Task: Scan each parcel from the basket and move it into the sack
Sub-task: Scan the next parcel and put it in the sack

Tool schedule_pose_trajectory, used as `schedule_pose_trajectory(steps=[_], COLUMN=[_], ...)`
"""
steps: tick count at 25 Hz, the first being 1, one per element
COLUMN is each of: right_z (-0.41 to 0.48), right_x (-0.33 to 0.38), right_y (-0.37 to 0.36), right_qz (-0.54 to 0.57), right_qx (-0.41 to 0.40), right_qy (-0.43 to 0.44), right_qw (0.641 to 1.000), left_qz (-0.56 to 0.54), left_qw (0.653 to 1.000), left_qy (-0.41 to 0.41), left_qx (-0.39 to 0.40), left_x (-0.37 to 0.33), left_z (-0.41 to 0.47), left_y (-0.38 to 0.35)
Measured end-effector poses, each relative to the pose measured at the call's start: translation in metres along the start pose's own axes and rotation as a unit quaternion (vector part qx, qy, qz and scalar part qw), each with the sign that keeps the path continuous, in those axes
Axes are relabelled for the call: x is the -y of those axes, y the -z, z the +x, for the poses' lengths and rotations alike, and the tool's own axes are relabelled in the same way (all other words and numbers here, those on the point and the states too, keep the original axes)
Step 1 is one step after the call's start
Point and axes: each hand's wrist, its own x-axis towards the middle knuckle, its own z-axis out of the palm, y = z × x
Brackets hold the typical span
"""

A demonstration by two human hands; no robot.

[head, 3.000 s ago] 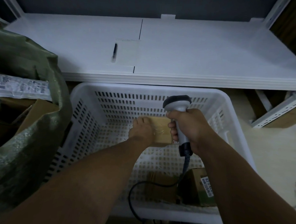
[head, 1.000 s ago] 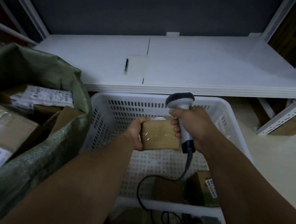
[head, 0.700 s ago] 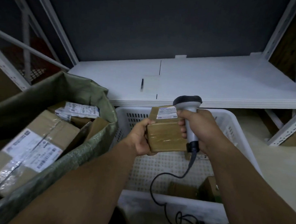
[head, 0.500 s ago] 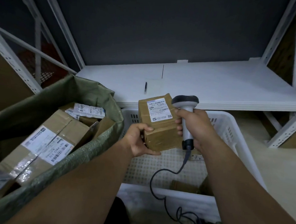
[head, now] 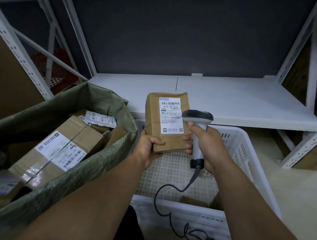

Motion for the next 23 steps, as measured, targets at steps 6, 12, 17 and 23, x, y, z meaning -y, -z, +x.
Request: schedule_pose_trajectory(steps=[6,12,17,23], right_z=[-0.008,0.014,0.027,0.033], right_x=[0.026,0.04,0.045,0.046], right_y=[0.003,0.006,0.016,0.015], right_qz=[-0.055,-0.03,-0.023,-0.021], right_qx=[0.058,0.051,0.052,0.05], right_qy=[0.005,0.0,-0.021,-0.02], right_qw=[0.997,0.998,0.998,0.998], left_qz=[0.056,0.058,0.054,0.045], left_qw=[0.996,0.994,0.993,0.992], left_qy=[0.019,0.057,0.064,0.05], left_qx=[-0.064,-0.077,-0.087,-0.103], left_x=[0.012,0.019,0.028,0.034], left_z=[0.036,0.06,0.081,0.089], left_y=[0.035,0.018,0.009,0.01])
